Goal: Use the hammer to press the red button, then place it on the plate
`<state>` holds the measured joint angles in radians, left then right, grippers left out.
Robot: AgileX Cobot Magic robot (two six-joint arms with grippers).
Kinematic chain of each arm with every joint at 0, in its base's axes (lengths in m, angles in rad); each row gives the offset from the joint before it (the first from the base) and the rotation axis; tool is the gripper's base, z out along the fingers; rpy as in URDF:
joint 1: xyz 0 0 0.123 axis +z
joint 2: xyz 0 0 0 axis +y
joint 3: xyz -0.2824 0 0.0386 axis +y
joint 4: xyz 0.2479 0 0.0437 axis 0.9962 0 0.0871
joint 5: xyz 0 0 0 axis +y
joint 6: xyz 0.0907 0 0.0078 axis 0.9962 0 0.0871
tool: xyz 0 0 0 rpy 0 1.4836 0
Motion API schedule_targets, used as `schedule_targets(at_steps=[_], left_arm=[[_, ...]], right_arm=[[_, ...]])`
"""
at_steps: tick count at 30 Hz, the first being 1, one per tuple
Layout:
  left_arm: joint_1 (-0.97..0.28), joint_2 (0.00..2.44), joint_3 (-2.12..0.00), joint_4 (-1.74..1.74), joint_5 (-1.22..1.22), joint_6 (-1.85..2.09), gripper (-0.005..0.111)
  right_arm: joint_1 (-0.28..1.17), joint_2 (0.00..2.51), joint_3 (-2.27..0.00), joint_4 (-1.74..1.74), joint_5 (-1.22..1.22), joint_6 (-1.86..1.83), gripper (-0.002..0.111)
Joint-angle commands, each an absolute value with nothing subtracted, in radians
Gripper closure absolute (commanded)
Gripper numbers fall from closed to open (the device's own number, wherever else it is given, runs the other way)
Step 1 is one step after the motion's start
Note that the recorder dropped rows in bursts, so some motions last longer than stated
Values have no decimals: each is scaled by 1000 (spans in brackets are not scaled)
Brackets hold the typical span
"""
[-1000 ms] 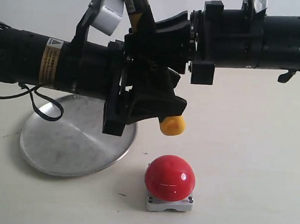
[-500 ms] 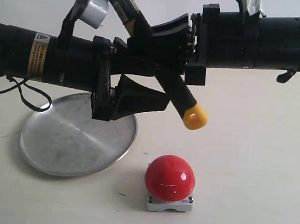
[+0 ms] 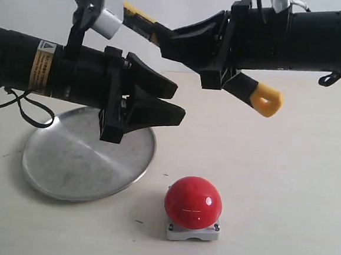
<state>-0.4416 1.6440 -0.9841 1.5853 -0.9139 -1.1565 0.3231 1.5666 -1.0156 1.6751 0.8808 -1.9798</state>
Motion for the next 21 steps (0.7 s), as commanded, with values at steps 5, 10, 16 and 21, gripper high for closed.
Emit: schedule_targets(at_steps=[5, 10, 16, 21], left_arm=[[-442, 1636, -989, 1629, -915, -1240, 96], [-438, 1636, -989, 1678, -885, -1276, 107], [-438, 1566, -919, 1477, -559, -1194, 107], [-438, 1437, -788, 939, -342, -832, 107]], right_arm=[[323, 1474, -1026, 1744, 779, -1915, 108], [323, 1454, -1024, 1744, 557, -1912, 108], [323, 1422, -1014, 1744, 445, -1899, 108], [323, 1401, -1014, 1722, 498, -1826, 108]])
